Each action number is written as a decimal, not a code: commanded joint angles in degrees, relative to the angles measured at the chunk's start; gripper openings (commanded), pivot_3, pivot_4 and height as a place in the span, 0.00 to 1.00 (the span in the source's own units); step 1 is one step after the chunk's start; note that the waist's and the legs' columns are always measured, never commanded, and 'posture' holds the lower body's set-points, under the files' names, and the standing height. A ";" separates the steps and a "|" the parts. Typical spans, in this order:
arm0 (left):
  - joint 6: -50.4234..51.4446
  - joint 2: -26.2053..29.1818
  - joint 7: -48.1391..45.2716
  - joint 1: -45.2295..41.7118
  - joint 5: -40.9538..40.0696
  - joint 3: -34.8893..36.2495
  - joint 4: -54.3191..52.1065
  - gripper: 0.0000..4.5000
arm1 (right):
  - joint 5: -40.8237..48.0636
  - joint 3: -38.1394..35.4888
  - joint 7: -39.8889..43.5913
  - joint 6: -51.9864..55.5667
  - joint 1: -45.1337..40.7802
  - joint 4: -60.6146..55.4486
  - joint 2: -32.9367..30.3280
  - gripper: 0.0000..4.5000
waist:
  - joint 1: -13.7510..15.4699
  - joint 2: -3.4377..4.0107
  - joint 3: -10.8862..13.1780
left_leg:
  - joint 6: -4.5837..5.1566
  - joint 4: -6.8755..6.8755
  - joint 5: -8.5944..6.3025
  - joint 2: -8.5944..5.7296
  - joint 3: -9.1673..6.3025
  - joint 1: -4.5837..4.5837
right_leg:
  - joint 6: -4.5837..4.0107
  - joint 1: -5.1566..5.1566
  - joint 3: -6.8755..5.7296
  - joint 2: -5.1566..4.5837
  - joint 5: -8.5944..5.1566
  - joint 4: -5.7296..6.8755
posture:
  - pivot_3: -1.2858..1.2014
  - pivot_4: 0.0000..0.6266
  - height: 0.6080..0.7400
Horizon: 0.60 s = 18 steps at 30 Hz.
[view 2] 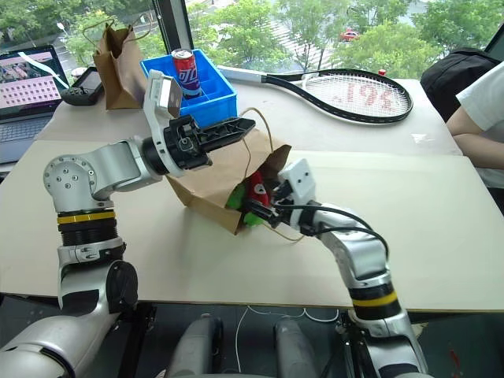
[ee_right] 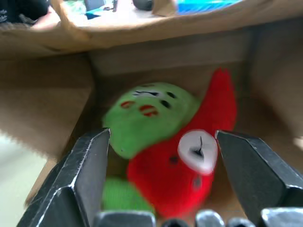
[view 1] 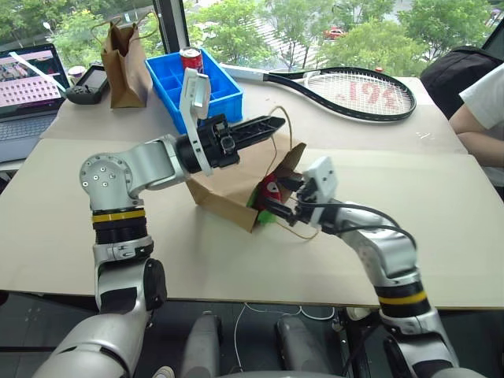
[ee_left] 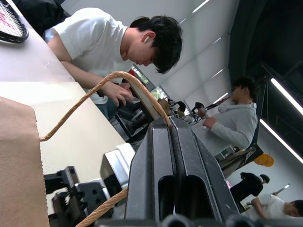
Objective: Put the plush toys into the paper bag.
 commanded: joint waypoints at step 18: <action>-3.71 5.18 -12.63 -3.74 10.89 -0.47 2.63 0.00 | -1.79 1.85 0.16 -0.42 13.04 -9.93 -9.93 0.89 | -0.32 -0.01 0.01 | 0.00 -0.06 0.00 0.02 0.04 0.05 | 0.16 -0.01 0.05 0.02 -0.11 -0.08 | 0.52 0.24 0.44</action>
